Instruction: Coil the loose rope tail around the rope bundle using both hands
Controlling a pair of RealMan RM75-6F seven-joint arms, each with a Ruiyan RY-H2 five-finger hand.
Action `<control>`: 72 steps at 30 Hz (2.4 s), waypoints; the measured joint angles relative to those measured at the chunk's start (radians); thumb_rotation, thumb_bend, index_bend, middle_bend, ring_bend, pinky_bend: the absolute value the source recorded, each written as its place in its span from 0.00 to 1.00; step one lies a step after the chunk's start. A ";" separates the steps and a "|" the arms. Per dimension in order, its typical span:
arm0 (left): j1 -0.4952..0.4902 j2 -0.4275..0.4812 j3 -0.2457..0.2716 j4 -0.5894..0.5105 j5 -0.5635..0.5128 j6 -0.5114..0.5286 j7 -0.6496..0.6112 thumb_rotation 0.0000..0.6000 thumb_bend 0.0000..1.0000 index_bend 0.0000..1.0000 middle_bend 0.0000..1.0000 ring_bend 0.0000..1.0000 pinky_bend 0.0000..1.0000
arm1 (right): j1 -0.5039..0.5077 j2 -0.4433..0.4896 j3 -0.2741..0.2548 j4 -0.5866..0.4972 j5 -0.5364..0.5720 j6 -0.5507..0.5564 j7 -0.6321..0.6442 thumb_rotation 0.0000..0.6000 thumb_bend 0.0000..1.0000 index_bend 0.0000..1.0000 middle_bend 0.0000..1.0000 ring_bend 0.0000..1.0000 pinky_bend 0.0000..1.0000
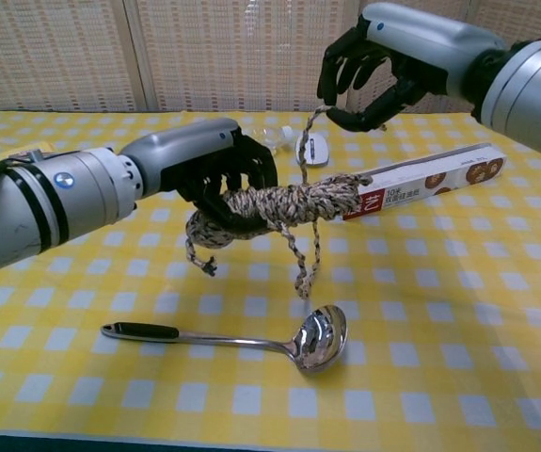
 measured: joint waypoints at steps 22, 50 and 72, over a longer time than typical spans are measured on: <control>0.001 0.030 -0.211 -0.028 -0.524 -0.061 -0.236 1.00 0.59 0.63 0.68 0.61 0.70 | -0.116 0.140 -0.166 -0.209 -0.240 0.131 0.216 1.00 0.57 0.66 0.43 0.37 0.32; 0.259 0.233 -0.323 -0.155 0.001 -0.256 -0.746 1.00 0.59 0.63 0.68 0.59 0.64 | -0.116 0.131 -0.132 0.031 -0.047 -0.035 0.498 1.00 0.57 0.66 0.45 0.39 0.35; 0.160 0.202 -0.067 -0.104 0.344 -0.130 -0.517 1.00 0.59 0.64 0.68 0.59 0.61 | 0.083 0.031 0.055 -0.069 0.244 -0.033 0.234 1.00 0.58 0.66 0.47 0.40 0.37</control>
